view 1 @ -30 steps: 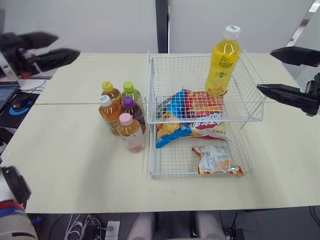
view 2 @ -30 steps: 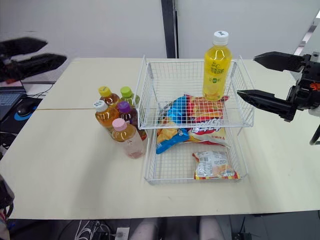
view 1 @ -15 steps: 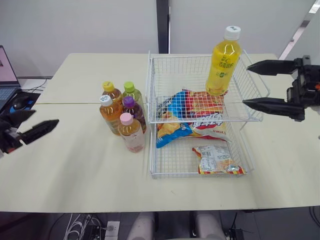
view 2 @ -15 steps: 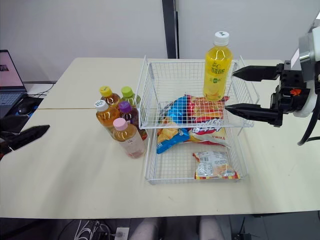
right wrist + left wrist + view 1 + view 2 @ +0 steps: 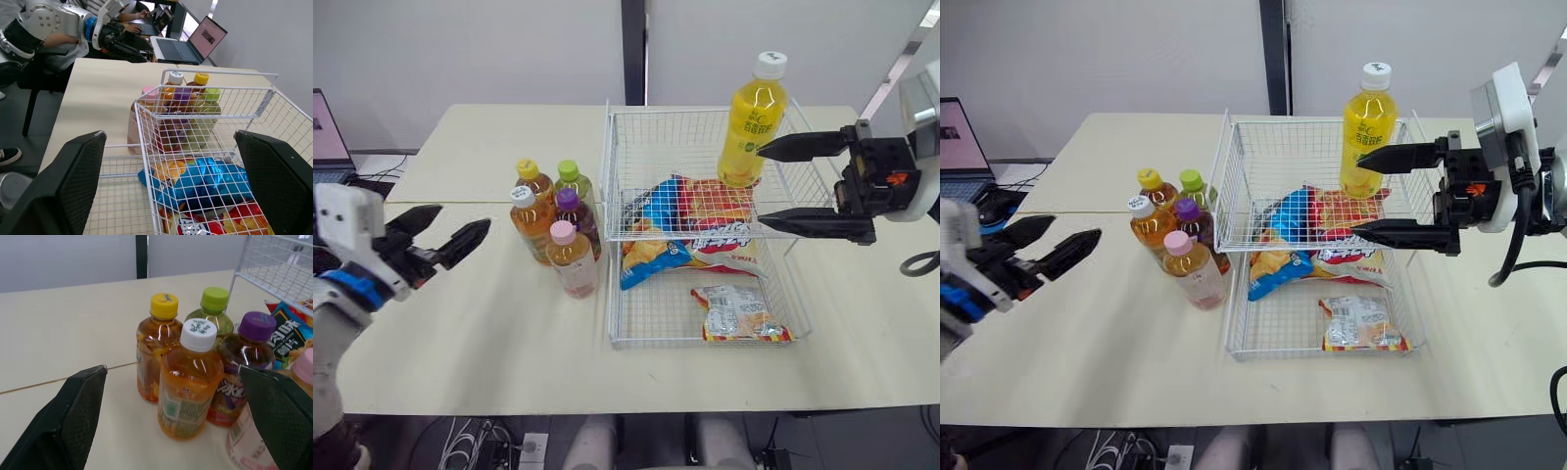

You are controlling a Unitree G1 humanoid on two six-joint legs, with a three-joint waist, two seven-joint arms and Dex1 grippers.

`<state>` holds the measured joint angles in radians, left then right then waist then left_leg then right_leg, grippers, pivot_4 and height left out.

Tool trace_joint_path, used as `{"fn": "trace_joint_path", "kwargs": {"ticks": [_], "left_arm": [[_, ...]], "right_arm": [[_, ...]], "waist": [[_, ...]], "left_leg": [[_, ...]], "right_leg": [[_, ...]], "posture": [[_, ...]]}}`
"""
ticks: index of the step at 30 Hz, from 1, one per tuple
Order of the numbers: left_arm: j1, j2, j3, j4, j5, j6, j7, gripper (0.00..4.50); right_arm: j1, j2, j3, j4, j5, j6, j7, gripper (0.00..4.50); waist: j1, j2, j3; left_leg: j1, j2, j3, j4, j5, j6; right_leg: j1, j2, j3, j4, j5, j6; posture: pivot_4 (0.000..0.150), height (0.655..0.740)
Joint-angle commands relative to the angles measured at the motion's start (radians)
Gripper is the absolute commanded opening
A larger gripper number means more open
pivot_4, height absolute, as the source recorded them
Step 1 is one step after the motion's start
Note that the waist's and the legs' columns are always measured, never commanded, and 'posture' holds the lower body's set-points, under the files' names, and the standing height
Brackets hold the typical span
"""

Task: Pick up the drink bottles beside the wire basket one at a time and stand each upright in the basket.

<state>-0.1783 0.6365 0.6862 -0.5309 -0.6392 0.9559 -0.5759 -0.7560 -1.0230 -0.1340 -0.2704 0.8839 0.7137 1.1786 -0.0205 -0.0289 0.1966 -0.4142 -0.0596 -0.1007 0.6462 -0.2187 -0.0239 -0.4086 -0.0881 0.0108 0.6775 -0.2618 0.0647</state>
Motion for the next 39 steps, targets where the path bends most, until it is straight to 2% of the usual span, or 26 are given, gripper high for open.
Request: {"fn": "trace_joint_path", "kwargs": {"ticks": [1, 7, 13, 24, 39], "left_arm": [[-0.043, -0.032, -0.032, -0.068, -0.033, 0.011, 0.108, 4.48], [-0.132, -0.104, -0.158, -0.088, 0.012, 0.050, 0.316, 4.48], [-0.173, -0.111, -0.247, -0.040, 0.077, 0.024, 0.405, 4.48], [-0.206, -0.116, -0.327, 0.031, 0.133, -0.048, 0.405, 4.48], [-0.206, -0.123, -0.349, 0.081, 0.162, -0.103, 0.387, 4.48]], "right_arm": [[-0.008, -0.002, -0.021, -0.023, 0.000, 0.002, 0.004, 4.50], [0.003, 0.004, -0.027, -0.035, 0.000, 0.001, 0.007, 4.50], [-0.010, 0.005, -0.021, -0.031, -0.002, 0.004, 0.009, 4.50], [-0.027, 0.026, -0.013, -0.031, -0.006, 0.011, 0.003, 4.50], [-0.054, 0.064, -0.020, -0.051, 0.061, 0.045, 0.022, 4.50]], "waist": [[0.001, 0.000, 0.000], [0.003, 0.000, 0.000], [0.003, 0.000, 0.000], [0.006, 0.000, 0.000], [0.009, 0.000, 0.000]], "left_leg": [[0.000, 0.000, 0.000, 0.000, 0.000, 0.000], [0.000, 0.000, 0.000, 0.000, 0.000, 0.000], [0.000, 0.000, 0.001, 0.000, 0.000, 0.000], [0.000, -0.001, 0.001, 0.000, 0.000, 0.000], [0.000, -0.001, 0.000, 0.000, 0.000, 0.000]], "right_leg": [[0.000, 0.000, 0.000, 0.000, 0.000, 0.000], [0.000, 0.000, 0.000, 0.001, 0.000, 0.000], [0.000, 0.001, 0.000, 0.001, 0.000, 0.000], [0.000, 0.001, 0.000, 0.000, 0.000, 0.000], [0.000, 0.000, 0.000, 0.000, 0.000, 0.000]], "posture": [[0.150, 0.7400], [0.150, 0.7400], [0.150, 0.7400], [0.150, 0.7400], [0.150, 0.7400]]}}
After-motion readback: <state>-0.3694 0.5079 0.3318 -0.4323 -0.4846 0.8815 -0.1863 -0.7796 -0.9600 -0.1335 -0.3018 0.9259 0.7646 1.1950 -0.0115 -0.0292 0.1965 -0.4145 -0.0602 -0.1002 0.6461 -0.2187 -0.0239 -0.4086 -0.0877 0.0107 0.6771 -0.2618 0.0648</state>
